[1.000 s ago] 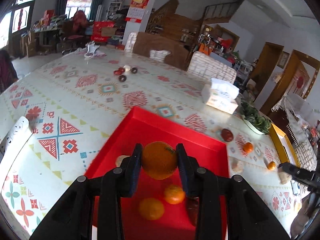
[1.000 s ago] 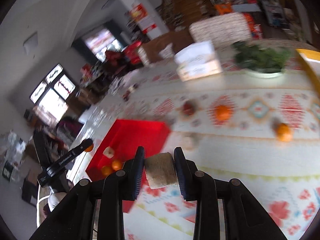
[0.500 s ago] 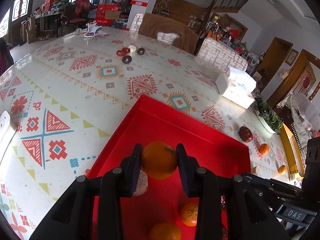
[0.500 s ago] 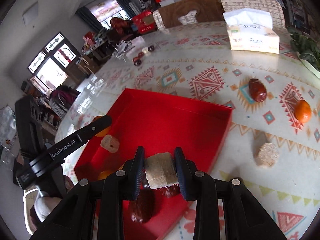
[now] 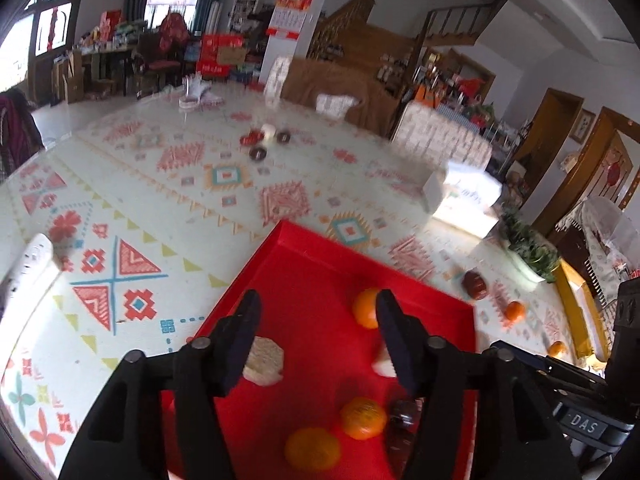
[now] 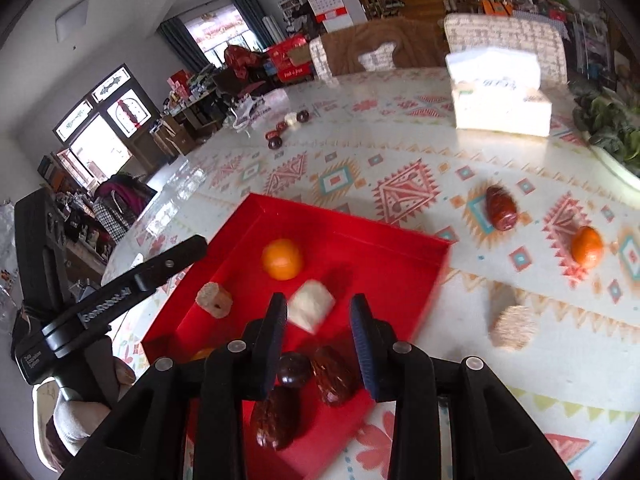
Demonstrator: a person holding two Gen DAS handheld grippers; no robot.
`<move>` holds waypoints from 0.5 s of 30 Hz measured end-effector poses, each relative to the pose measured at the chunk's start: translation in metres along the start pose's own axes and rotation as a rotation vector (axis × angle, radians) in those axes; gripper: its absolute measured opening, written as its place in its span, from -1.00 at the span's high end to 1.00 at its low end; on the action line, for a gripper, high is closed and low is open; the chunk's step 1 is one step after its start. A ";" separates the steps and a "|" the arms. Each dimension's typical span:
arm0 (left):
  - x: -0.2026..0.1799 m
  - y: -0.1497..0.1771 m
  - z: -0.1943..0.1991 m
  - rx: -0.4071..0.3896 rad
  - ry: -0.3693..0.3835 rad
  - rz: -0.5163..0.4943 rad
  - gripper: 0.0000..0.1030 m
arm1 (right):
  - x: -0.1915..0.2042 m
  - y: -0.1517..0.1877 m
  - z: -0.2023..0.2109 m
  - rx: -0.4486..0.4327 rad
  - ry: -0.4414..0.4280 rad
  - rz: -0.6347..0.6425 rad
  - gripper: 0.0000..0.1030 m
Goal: Organize fruits
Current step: 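Lower the orange and rice cake into the red tray and open both tools, then move both open tools back toward the remaining fruit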
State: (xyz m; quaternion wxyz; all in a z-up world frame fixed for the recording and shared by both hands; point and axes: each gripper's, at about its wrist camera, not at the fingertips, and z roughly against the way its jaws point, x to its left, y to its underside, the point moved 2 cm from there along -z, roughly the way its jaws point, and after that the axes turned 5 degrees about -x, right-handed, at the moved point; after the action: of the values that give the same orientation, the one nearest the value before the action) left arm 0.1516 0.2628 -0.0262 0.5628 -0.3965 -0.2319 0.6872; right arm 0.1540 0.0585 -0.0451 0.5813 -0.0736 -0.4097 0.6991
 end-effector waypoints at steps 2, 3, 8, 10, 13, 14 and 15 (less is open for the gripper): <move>-0.013 0.001 0.019 -0.038 0.007 -0.019 -0.25 | -0.003 0.002 0.017 -0.024 0.009 0.013 0.19; -0.019 0.002 0.027 -0.055 0.011 -0.026 -0.28 | -0.005 0.004 0.025 -0.037 0.018 0.021 0.14; -0.061 0.017 0.077 -0.181 -0.017 -0.101 -0.61 | -0.023 0.018 0.067 -0.104 0.150 0.075 -0.16; -0.077 0.030 0.098 -0.241 -0.036 -0.103 -0.79 | -0.040 0.028 0.084 -0.132 0.218 0.068 -0.26; -0.095 0.045 0.110 -0.239 -0.008 -0.091 -0.80 | -0.081 0.044 0.110 -0.149 0.253 -0.031 -0.26; -0.101 0.050 0.111 -0.223 0.009 -0.089 -0.80 | -0.093 0.049 0.118 -0.145 0.246 -0.064 -0.26; -0.107 0.054 0.111 -0.208 0.020 -0.090 -0.80 | -0.109 0.057 0.128 -0.139 0.235 -0.106 -0.26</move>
State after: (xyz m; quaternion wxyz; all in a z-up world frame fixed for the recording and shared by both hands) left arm 0.0353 0.1608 0.0270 0.5510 -0.4489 -0.3139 0.6295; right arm 0.0714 -0.0989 -0.0393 0.6548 -0.1733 -0.3896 0.6240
